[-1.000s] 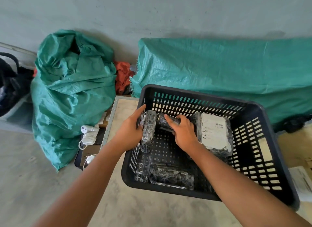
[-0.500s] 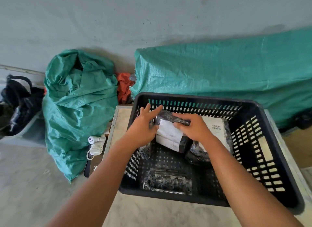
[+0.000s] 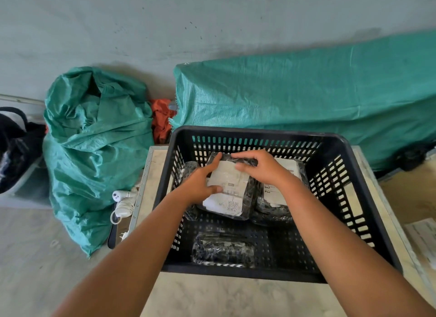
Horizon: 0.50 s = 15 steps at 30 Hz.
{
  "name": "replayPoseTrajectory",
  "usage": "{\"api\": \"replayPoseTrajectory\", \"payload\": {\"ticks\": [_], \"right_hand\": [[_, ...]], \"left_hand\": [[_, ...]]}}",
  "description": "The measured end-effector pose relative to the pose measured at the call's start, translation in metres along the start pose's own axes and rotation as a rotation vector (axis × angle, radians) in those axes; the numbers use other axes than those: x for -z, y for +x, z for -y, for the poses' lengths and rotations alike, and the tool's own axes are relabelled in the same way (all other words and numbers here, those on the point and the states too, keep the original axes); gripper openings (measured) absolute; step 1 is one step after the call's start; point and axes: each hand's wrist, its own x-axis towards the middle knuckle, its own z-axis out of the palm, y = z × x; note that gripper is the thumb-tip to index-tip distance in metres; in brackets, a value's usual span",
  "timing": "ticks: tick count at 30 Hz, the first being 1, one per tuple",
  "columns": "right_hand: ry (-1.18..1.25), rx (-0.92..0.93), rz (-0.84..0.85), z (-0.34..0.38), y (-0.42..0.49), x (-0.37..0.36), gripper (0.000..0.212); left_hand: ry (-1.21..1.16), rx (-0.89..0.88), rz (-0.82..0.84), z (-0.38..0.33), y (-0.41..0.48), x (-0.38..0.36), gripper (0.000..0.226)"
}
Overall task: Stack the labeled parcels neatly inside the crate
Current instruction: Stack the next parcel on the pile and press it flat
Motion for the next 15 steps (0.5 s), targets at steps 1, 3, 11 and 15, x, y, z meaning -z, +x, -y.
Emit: {"api": "replayPoseTrajectory", "payload": {"ticks": [1, 3, 11, 15], "right_hand": [[-0.075, 0.003, 0.046, 0.003, 0.002, -0.001, 0.057], [-0.225, -0.007, 0.142, 0.009, 0.009, -0.003, 0.075], [-0.644, 0.029, 0.252, 0.017, 0.032, -0.012, 0.076], [-0.894, -0.003, 0.229, 0.023, 0.028, -0.022, 0.07]], "left_hand": [[0.032, 0.019, 0.002, 0.001, 0.002, 0.002, 0.1], [0.104, 0.058, 0.007, 0.001, 0.006, 0.004, 0.102], [0.446, 0.175, 0.026, -0.006, 0.034, -0.012, 0.11], [0.53, 0.243, 0.021, -0.002, 0.042, -0.031, 0.11]]}}
